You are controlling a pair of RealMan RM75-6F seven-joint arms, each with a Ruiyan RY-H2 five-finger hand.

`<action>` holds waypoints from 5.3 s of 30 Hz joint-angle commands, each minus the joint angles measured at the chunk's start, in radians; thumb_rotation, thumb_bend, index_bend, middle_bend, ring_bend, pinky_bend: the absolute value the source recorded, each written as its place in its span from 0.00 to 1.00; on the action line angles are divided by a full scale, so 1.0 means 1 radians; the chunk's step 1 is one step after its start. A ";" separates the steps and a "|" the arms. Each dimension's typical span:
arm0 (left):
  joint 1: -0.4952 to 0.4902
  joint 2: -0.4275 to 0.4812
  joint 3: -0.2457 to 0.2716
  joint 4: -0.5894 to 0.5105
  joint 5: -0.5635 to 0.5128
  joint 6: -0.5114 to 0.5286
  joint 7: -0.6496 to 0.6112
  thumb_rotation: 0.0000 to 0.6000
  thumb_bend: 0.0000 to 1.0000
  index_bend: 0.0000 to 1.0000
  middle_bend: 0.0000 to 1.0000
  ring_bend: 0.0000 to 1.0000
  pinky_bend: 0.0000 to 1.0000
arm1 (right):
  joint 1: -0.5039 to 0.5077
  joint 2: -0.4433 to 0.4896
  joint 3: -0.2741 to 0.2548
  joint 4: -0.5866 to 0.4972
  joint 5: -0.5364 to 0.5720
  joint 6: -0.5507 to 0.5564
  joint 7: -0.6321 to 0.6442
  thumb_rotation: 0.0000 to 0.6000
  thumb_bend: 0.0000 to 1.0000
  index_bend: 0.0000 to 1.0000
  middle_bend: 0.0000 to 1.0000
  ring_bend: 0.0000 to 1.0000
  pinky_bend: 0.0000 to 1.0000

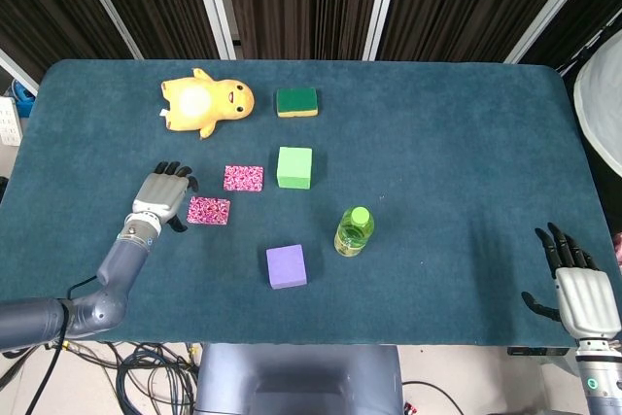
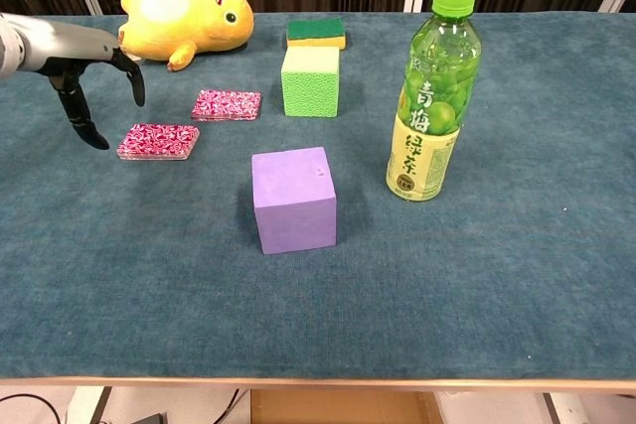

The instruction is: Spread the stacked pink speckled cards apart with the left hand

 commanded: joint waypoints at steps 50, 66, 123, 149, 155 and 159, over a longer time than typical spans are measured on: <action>-0.026 -0.154 -0.023 0.139 -0.014 -0.010 0.090 1.00 0.18 0.44 0.20 0.00 0.00 | -0.002 0.011 0.000 0.004 -0.002 -0.003 0.034 1.00 0.18 0.00 0.00 0.06 0.21; -0.029 -0.153 -0.030 0.137 -0.029 -0.004 0.102 1.00 0.24 0.48 0.23 0.00 0.00 | 0.001 0.010 -0.002 0.003 -0.005 -0.010 0.033 1.00 0.18 0.00 0.00 0.06 0.21; -0.026 -0.140 -0.027 -0.248 -0.078 0.250 0.266 1.00 0.26 0.50 0.23 0.00 0.00 | -0.016 0.031 -0.002 0.009 -0.005 0.007 0.086 1.00 0.18 0.00 0.01 0.06 0.21; -0.036 -0.164 -0.040 -0.248 -0.040 0.286 0.303 1.00 0.13 0.34 0.19 0.00 0.00 | -0.018 0.031 0.006 0.006 0.009 0.009 0.078 1.00 0.18 0.00 0.01 0.06 0.21; -0.006 -0.036 -0.072 -0.363 0.085 0.319 0.237 1.00 0.13 0.34 0.19 0.00 0.00 | -0.021 0.034 0.007 0.004 0.014 0.009 0.077 1.00 0.18 0.00 0.01 0.06 0.21; 0.066 0.088 -0.036 -0.404 0.288 0.320 0.135 1.00 0.13 0.29 0.18 0.00 0.00 | -0.019 0.033 0.007 0.005 0.019 0.003 0.071 1.00 0.19 0.00 0.01 0.06 0.21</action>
